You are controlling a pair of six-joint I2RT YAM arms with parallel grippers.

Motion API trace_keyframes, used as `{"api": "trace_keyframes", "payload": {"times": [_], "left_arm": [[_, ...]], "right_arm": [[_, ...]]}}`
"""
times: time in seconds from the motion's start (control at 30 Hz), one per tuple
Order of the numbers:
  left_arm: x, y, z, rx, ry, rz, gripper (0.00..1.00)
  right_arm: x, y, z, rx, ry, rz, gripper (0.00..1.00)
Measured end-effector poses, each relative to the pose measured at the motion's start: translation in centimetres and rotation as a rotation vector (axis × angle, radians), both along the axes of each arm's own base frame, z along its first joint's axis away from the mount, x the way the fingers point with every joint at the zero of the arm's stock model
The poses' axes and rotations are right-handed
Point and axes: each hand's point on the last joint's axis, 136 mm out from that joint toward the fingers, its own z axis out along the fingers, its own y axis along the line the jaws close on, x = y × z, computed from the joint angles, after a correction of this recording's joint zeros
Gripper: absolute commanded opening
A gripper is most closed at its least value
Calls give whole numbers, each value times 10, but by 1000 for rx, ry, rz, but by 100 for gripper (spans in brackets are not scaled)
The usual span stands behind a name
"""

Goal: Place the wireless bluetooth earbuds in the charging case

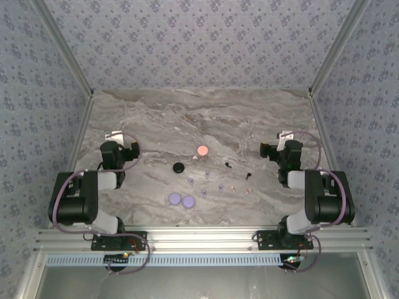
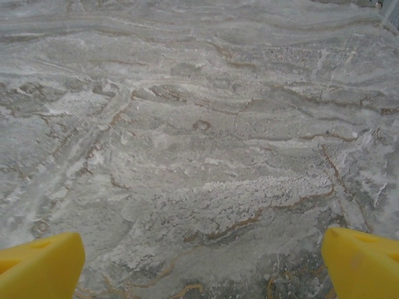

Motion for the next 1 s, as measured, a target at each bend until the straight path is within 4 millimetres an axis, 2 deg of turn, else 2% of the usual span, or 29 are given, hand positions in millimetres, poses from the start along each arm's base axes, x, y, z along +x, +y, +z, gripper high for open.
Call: {"api": "trace_keyframes", "payload": {"times": [0.17, 0.23, 0.27, 0.33, 0.4, 0.5, 0.6, 0.7, 0.87, 1.0], "left_arm": [[-9, -2, 80, -90, -150, 21, 99], [-8, -7, 105, -170, -174, 20, 99], [-7, -10, 115, -220, -176, 17, 99], [-7, -18, 122, -320, -155, 9, 99], [-10, -28, 115, -414, -105, 1, 99], [-21, -48, 89, -544, 25, -5, 99], [-31, -66, 75, -620, 113, -22, 99], [-37, -80, 68, -655, 160, -40, 99], [-41, -86, 63, -686, 185, -37, 99], [-43, -87, 56, -695, 200, -27, 99]], "right_arm": [[8, 8, 67, 16, -90, 44, 100], [9, 16, 90, 29, -109, 81, 100], [9, 21, 99, 37, -109, 105, 100], [7, 35, 108, 50, -93, 159, 100], [5, 56, 112, 57, -60, 240, 100], [-3, 96, 109, 46, 8, 414, 100], [-8, 139, 98, 12, 82, 610, 100], [-15, 179, 80, -61, 163, 791, 100], [-22, 242, 52, -250, 262, 1070, 100], [-22, 271, 31, -414, 309, 1233, 100]]}}
